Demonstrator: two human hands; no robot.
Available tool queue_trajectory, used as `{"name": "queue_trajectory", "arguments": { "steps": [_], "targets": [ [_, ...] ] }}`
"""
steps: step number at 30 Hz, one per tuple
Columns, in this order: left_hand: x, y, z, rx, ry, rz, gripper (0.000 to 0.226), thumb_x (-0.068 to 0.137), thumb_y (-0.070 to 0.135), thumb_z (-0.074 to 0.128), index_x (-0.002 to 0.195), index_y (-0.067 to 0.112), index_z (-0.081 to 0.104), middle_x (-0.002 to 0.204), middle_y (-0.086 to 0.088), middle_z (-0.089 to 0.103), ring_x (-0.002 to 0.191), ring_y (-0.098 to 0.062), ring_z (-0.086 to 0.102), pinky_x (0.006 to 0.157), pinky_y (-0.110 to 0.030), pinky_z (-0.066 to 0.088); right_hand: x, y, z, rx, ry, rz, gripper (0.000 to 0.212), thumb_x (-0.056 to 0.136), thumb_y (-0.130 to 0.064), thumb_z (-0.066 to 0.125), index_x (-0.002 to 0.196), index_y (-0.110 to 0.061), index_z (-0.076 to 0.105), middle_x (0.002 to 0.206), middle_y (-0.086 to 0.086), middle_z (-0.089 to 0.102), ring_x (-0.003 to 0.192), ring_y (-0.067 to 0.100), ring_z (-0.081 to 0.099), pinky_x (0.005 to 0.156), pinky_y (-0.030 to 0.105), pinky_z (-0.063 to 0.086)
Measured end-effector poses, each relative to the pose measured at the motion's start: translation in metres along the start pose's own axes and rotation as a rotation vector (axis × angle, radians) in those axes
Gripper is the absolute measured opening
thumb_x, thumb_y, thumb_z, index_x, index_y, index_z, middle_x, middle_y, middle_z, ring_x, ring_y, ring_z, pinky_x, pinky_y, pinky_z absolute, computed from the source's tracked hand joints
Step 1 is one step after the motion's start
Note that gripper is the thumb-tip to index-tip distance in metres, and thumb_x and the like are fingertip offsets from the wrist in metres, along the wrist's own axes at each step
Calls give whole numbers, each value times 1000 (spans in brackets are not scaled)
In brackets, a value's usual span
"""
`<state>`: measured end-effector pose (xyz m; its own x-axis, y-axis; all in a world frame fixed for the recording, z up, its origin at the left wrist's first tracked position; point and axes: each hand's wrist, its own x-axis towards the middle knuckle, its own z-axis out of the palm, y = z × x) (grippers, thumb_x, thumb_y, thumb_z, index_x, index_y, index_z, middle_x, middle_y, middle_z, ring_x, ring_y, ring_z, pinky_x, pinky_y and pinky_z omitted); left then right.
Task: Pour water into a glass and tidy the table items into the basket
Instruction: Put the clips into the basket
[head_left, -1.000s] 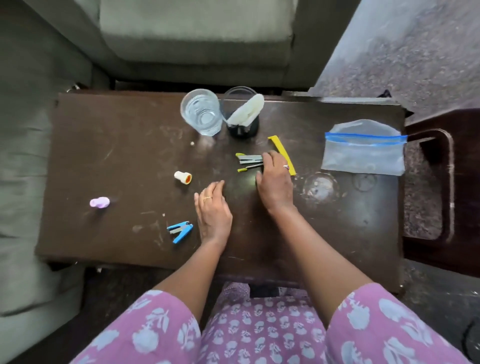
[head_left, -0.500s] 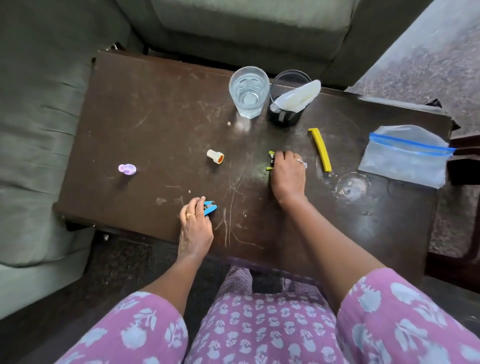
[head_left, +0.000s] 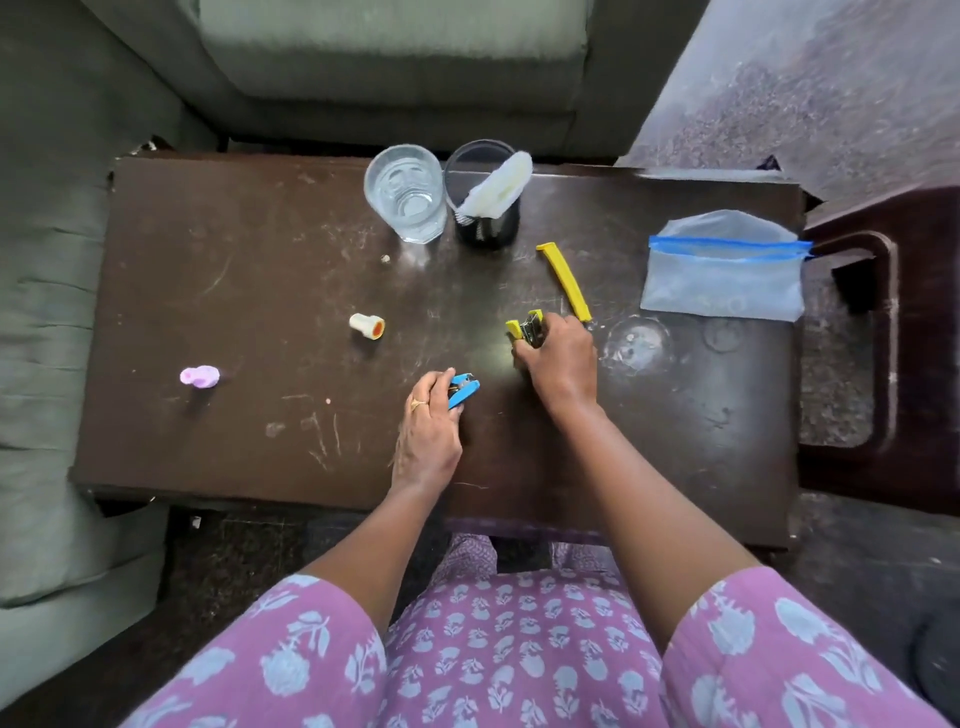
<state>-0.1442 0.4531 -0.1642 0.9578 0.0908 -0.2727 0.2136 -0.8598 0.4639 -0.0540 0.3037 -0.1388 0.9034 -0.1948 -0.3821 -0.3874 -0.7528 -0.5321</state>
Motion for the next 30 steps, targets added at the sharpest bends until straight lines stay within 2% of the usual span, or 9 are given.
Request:
{"name": "queue_trajectory", "arguments": {
  "steps": [4, 9, 12, 16, 20, 25, 28, 30],
  "targets": [
    [22, 65, 8, -118, -7, 181, 48, 87, 9, 57, 133, 8, 43, 131, -14, 45, 119, -29, 47, 104, -36, 37, 3, 26, -44, 137, 151, 92, 29, 79, -27, 69, 100, -7, 64, 98, 17, 61, 91, 31, 58, 76, 33, 40],
    [50, 165, 28, -229, -15, 423, 46, 85, 5, 58, 129, 0, 46, 126, -21, 48, 116, -34, 51, 102, -42, 41, 7, 72, -115, 207, 356, 136, 31, 79, -28, 70, 101, -6, 66, 95, 20, 64, 90, 33, 59, 76, 32, 40],
    [58, 228, 44, -258, -30, 538, 45, 85, 7, 59, 127, -1, 48, 124, -23, 51, 114, -34, 52, 101, -35, 39, 6, 103, -164, 247, 562, 171, 33, 80, -26, 70, 102, -3, 66, 94, 22, 63, 87, 35, 59, 76, 31, 37],
    [56, 317, 58, -350, -121, 663, 44, 86, 8, 60, 128, -1, 49, 125, -22, 52, 117, -32, 51, 100, -22, 33, 2, 146, -228, 275, 808, 236, 42, 81, -22, 68, 114, 2, 60, 105, 25, 60, 98, 35, 58, 84, 28, 36],
    [52, 405, 67, -384, -176, 814, 44, 84, 9, 60, 128, 3, 52, 126, -18, 53, 112, -28, 55, 92, -24, 39, -6, 187, -284, 222, 1003, 270, 50, 84, -23, 65, 123, 6, 54, 114, 27, 56, 107, 36, 56, 91, 28, 34],
    [56, 487, 82, -232, -298, 911, 49, 80, 11, 65, 128, 13, 54, 131, -7, 54, 115, -22, 55, 94, -26, 38, -14, 238, -320, 117, 1050, 328, 47, 86, -21, 60, 126, 2, 50, 120, 24, 54, 111, 35, 53, 94, 33, 37],
    [60, 517, 98, -76, -383, 941, 49, 80, 12, 65, 128, 18, 54, 133, -2, 54, 118, -21, 52, 97, -31, 42, -17, 266, -323, 123, 976, 374, 43, 86, -26, 61, 120, 0, 55, 117, 21, 55, 108, 35, 54, 90, 35, 38],
    [61, 529, 107, 45, -382, 968, 45, 80, 8, 62, 123, 21, 58, 127, -2, 57, 114, -22, 54, 91, -35, 47, -17, 282, -321, 118, 887, 425, 37, 85, -30, 63, 111, -4, 60, 111, 21, 56, 102, 35, 54, 83, 35, 38]
  ]
}}
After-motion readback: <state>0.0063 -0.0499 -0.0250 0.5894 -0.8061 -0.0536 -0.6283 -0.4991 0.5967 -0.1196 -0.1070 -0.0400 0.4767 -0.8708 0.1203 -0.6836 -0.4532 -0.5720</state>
